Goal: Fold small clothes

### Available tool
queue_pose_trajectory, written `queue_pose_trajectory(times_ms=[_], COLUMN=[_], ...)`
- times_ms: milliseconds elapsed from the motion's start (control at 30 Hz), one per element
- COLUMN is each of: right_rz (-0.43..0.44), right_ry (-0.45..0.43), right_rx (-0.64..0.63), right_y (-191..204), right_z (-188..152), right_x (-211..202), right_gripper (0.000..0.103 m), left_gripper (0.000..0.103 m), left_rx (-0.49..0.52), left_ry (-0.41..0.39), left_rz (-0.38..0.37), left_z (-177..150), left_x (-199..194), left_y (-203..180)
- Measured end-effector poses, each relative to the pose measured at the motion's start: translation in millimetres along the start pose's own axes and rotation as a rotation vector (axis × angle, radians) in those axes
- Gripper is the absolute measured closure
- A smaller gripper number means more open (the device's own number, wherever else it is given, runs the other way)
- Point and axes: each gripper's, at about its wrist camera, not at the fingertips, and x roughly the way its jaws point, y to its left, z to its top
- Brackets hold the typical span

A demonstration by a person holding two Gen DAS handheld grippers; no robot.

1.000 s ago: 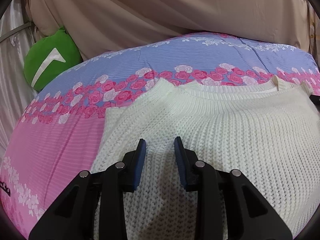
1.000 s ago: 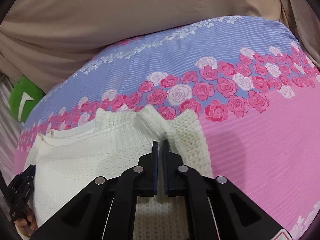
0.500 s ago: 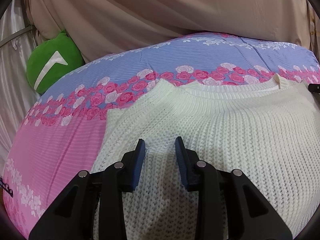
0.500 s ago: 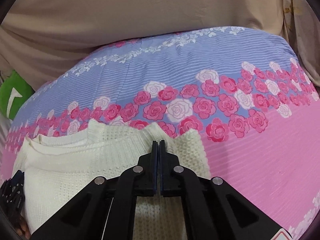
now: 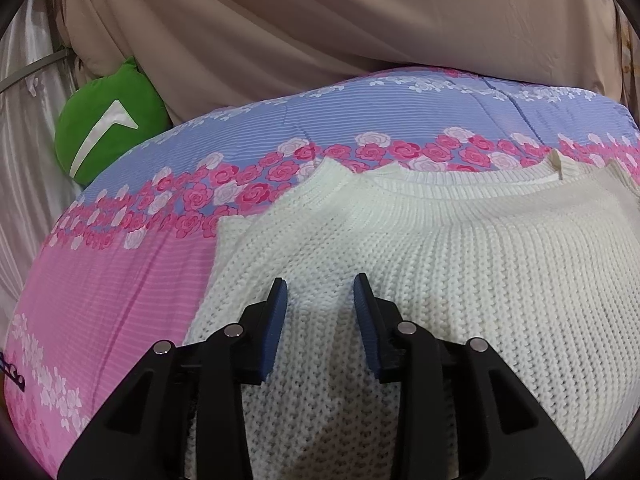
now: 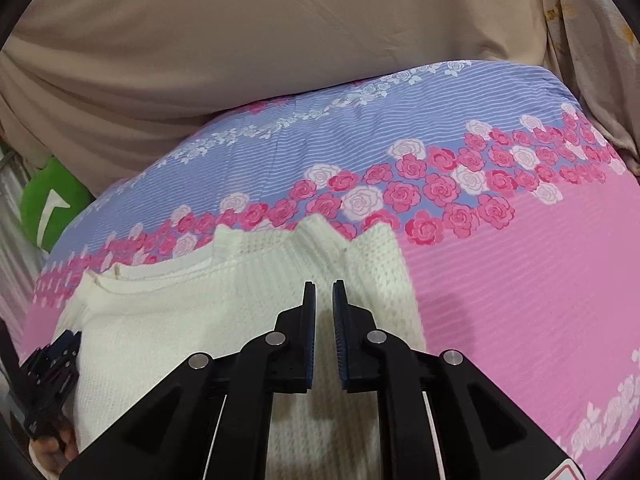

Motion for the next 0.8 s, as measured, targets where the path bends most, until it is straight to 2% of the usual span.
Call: queue_pose_trajectory(times_ms=[100, 233, 267, 400, 500, 533, 600, 667, 733, 800], right_rz=[-0.002, -0.026, -0.026, -0.024, -0.025, -0.033, -0.018, 0.023, 0.067, 0.118], right_ry=[-0.003, 0.010, 0.006, 0.011, 0.006, -0.006, -0.036, -0.043, -0.040, -0.029], right_rx=[-0.011, 0.005, -0.005, -0.020, -0.003, -0.005, -0.034, -0.094, -0.152, -0.209], right_y=[4, -14, -19, -28, -27, -24, -9, 16, 43, 75], right_z=[-35, -78, -85, -97, -97, -97, -96, -94, -91, -88], right_x=[-26, -40, -42, -45, -52, -58, -74, -83, -82, -73], right_gripper=[0.091, 0.091, 0.094, 0.096, 0.095, 0.093, 0.082, 0.082, 0.082, 0.082], left_gripper=[0.069, 0.069, 0.069, 0.068, 0.068, 0.064, 0.054, 0.037, 0.035, 0.030], left_rx=[-0.003, -0.005, -0.005, -0.014, -0.057, -0.082, -0.160, -0.232, -0.287, -0.336], left_ry=[0.001, -0.002, -0.003, -0.005, -0.009, -0.009, -0.030, -0.056, -0.054, -0.014], left_rz=[0.003, 0.006, 0.008, 0.008, -0.037, -0.052, -0.090, -0.105, -0.095, -0.100], left_z=[0, -1, -1, -1, 0, -1, -5, -12, -20, -29], left_x=[0, 0, 0, -1, -9, -16, -40, -63, -75, -75], left_y=[0, 0, 0, 0, 10, 17, 39, 61, 79, 92])
